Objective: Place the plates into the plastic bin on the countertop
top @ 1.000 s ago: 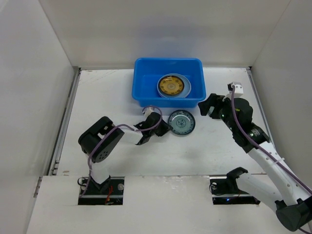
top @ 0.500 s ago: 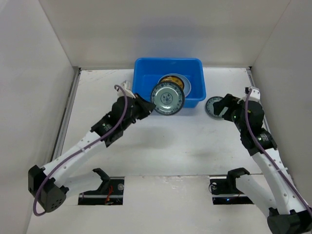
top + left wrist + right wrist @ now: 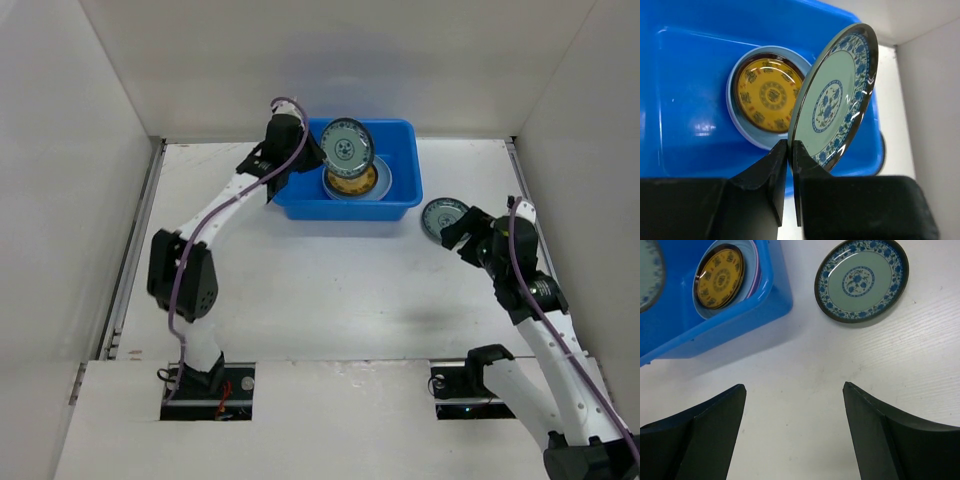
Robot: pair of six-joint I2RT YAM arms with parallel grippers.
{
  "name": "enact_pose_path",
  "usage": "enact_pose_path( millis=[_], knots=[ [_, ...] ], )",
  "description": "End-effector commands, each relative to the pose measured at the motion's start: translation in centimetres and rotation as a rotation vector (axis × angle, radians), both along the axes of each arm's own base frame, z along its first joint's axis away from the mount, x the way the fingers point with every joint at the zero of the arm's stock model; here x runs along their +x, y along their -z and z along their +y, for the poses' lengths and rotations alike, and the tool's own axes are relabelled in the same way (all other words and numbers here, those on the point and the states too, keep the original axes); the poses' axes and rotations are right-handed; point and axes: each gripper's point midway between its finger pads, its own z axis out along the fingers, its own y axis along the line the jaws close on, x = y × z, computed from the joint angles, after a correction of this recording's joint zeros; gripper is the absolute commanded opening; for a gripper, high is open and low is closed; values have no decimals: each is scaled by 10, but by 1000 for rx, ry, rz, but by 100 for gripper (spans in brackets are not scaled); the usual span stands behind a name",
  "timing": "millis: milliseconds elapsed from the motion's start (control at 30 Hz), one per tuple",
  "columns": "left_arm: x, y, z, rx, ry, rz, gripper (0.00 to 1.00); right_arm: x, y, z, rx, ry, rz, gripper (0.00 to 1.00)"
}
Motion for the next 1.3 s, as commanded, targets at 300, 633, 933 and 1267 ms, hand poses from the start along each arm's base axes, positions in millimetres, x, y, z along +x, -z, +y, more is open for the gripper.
enact_pose_path(
  millis=[300,633,933,1267],
  knots=[
    [83,61,-36,87,137,-64,6,-11,3,-15,4,77,23,84],
    [99,88,-27,143,125,-55,48,-12,15,-21,5,110,54,84],
    [62,-52,-23,133,127,-290,100,0,46,-26,161,194,100,85],
    [-18,-114,25,170,28,-338,100,33,91,-27,441,274,90,79]
  ],
)
